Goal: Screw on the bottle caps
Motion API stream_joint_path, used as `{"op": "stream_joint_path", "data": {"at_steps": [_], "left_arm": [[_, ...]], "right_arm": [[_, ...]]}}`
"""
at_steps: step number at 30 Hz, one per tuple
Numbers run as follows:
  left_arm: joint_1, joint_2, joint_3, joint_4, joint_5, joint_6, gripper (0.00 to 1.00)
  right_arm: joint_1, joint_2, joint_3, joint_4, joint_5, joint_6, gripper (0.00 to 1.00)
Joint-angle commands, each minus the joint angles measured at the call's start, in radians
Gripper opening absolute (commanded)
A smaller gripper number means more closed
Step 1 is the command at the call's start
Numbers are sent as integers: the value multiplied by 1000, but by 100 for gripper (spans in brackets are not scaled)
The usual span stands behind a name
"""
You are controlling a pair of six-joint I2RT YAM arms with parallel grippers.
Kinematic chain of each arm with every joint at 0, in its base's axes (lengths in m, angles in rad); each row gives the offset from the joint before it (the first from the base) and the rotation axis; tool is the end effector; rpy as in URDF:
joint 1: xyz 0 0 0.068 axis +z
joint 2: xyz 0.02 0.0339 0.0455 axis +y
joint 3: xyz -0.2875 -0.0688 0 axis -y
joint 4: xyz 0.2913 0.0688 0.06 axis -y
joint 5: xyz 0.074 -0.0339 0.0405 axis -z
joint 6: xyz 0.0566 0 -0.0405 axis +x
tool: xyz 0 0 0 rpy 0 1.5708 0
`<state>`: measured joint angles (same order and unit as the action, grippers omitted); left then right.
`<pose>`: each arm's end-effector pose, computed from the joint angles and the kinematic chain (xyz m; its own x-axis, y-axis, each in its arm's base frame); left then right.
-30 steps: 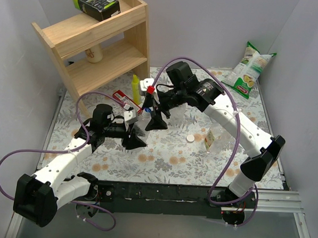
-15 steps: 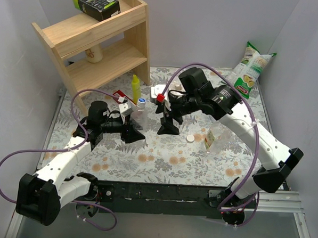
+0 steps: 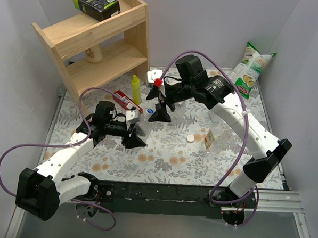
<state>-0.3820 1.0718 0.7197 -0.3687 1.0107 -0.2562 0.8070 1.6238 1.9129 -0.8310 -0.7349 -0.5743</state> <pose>0.2185 -0.1395 0.2531 -0.7923 0.1732 -0.5851 0.6077 0.3097 -0.7313 0.2470 0.3128 0.4813 0.2074 -0.3661 -0.9072 -0.9772 -0.1198 -0.1751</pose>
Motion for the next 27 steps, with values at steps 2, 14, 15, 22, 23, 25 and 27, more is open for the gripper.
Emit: {"op": "stream_joint_path", "data": {"at_steps": [2,14,15,22,23,25,27], "left_arm": [[-5,-22,44,-27,8,14,0],[-3,-23,32,83,-41,-97,0],[5,-13,40,79,-49,-106,0],[147,85,118,148,-41,-280,0],[152,89,124,160,-44,-279,0],[153,86,145,171,-46,-247,0],[155,89,177,160,-44,-244,0]], "right_arm": [[15,-5,-2,7,-96,-45,92],[15,-36,-47,-77,-63,-74,85],[14,-41,-57,-82,-61,-97,84],[-14,-90,-60,-129,23,-82,83],[-15,-93,-58,-149,28,-82,83],[-26,-96,-67,-218,32,-81,81],[-31,-91,-83,-247,37,-65,80]]}}
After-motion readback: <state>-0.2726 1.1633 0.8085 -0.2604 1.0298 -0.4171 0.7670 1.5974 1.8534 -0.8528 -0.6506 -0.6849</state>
